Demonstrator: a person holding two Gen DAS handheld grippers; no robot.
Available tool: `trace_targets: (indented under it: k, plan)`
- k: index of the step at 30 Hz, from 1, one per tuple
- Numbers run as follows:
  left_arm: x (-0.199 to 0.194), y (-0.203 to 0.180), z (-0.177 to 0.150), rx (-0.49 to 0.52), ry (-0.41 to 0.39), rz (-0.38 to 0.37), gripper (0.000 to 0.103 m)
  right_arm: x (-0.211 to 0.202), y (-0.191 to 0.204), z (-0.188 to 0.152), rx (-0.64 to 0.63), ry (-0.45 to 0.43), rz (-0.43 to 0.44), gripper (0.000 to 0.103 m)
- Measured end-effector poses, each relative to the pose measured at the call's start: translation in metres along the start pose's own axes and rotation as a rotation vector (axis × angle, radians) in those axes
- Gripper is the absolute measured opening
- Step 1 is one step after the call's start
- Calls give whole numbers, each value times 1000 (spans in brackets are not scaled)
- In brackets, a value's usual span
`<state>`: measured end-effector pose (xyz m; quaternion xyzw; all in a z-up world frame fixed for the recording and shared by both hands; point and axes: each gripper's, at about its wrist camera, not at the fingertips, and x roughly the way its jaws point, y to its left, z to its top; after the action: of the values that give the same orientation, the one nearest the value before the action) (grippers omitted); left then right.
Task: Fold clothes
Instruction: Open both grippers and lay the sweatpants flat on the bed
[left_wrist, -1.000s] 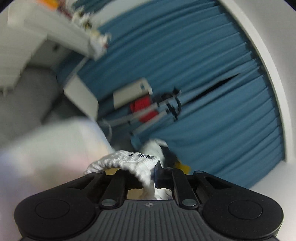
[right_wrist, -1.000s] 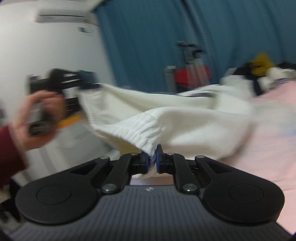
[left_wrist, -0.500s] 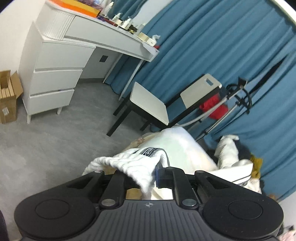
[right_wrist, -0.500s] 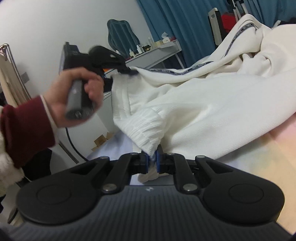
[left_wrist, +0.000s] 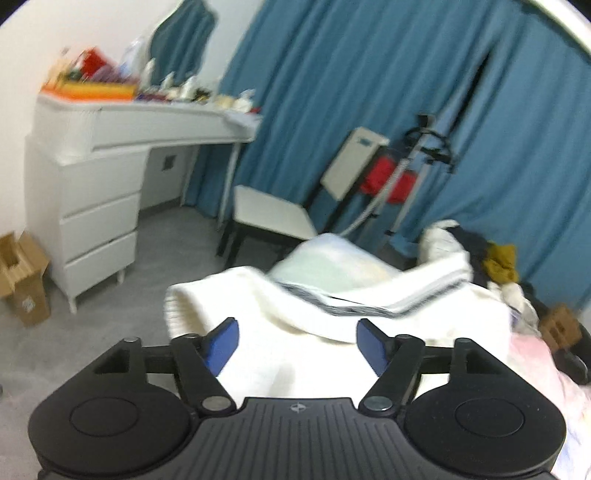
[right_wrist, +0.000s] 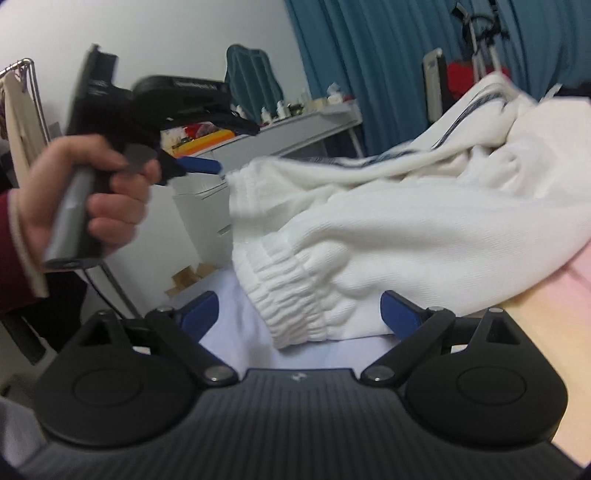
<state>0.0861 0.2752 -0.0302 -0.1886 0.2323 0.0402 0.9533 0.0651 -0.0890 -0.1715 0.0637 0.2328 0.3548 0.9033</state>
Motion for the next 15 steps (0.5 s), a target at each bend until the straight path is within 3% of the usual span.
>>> trace_targets:
  k: [7, 15]
  plan:
    - [-60, -109, -32, 155, -21, -134, 77, -77, -30, 38, -12, -146, -102, 96]
    - [-83, -208, -99, 198, -27, -289, 78, -167, -85, 68, -84, -253, -286, 96]
